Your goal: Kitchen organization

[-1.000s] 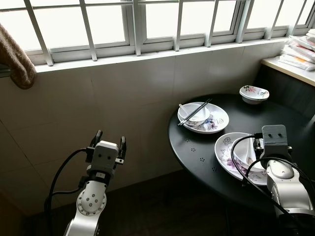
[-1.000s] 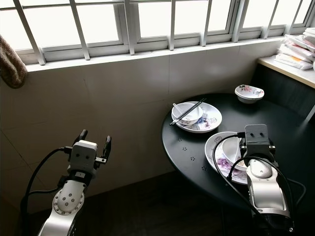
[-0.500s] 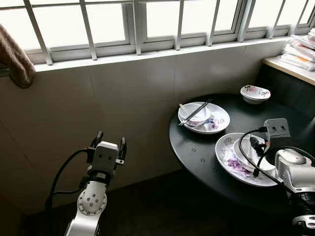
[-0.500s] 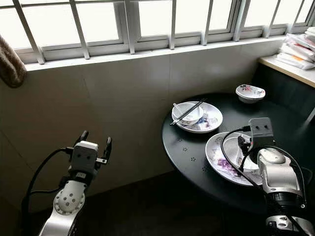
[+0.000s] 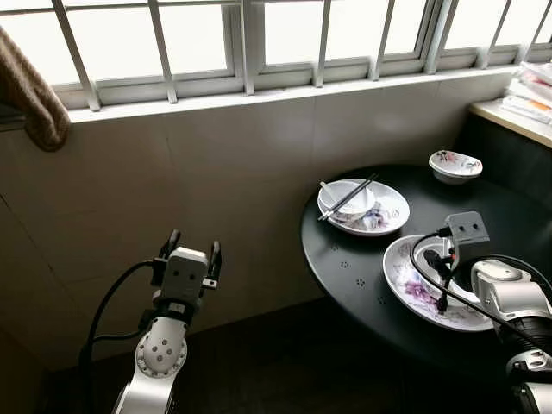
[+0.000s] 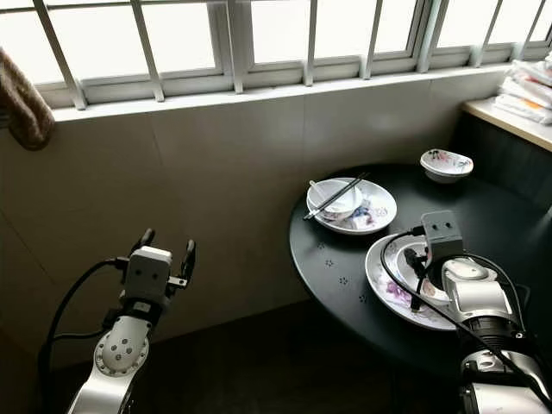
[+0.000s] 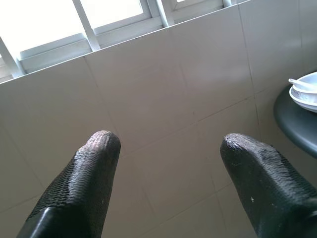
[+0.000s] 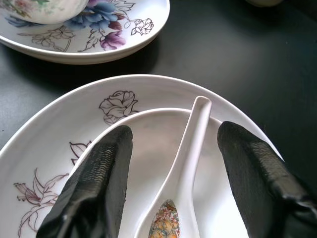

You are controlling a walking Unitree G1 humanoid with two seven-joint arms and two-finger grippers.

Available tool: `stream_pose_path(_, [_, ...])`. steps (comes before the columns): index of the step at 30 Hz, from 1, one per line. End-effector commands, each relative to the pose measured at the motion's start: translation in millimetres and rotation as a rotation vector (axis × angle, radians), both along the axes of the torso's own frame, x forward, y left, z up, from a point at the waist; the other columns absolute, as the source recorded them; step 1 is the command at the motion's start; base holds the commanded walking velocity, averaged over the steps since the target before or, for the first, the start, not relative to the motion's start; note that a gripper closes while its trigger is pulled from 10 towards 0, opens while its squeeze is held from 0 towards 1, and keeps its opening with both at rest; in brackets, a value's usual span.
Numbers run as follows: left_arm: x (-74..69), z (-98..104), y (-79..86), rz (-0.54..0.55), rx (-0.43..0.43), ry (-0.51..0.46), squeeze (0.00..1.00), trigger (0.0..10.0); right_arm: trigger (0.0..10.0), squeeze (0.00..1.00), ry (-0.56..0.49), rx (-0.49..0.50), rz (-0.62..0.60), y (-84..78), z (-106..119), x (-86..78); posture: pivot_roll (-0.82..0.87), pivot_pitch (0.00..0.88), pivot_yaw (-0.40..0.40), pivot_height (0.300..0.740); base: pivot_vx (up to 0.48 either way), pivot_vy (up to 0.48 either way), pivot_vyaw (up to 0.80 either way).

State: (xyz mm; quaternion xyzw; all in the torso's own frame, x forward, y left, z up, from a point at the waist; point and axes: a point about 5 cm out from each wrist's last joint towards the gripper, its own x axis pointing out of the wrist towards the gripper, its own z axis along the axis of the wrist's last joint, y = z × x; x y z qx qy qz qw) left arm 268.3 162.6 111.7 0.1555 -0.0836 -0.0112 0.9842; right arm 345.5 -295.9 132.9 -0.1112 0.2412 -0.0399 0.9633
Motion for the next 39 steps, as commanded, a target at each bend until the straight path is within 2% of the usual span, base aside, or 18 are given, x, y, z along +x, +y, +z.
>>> stream_pose_path(1, [-0.1, 0.7, 2.0, 0.006, 0.014, -0.004, 0.0, 10.0, 10.0, 0.0, -0.008, 0.023, -0.012, -5.1, 3.8, 1.4, -0.06, 0.0, -0.003, 0.74, 0.0, 0.0, 0.0])
stream_pose_path(13, [-0.5, 0.5, 2.6, 0.006, 0.02, -0.003, 0.0, 10.0, 10.0, 0.0, 0.036, 0.079, -0.07, -13.1, -4.5, -0.3, -0.05, 0.0, -0.004, 0.74, 0.0, 0.0, 0.0])
stream_pose_path(23, [-0.3, 0.2, 2.3, 0.003, 0.022, -0.002, 0.0, 10.0, 10.0, 0.0, 0.094, 0.107, -0.055, -12.8, -18.3, -4.9, -0.05, 0.0, 0.001, 0.74, 0.0, 0.0, 0.0])
stream_pose_path(31, [0.0, 1.0, 5.5, 0.011, 0.031, -0.003, 0.0, 10.0, 10.0, 0.0, 0.133, 0.134, -0.132, -20.8, -28.2, -12.1, -0.04, 0.0, 0.001, 0.74, 0.0, 0.0, 0.0])
stream_pose_path(35, [-0.1, 0.7, 5.3, 0.011, 0.032, -0.003, 0.0, 10.0, 10.0, 0.0, 0.144, 0.135, -0.134, -20.6, -30.3, -13.0, -0.04, 0.0, -0.002, 0.74, 0.0, 0.0, 0.0])
stream_pose_path(39, [-0.2, 0.0, 4.9, 0.013, 0.032, -0.003, 0.0, 10.0, 10.0, 0.0, 0.169, 0.181, -0.142, -17.6, -37.2, -15.4, -0.04, 0.0, -0.005, 0.74, 0.0, 0.0, 0.0])
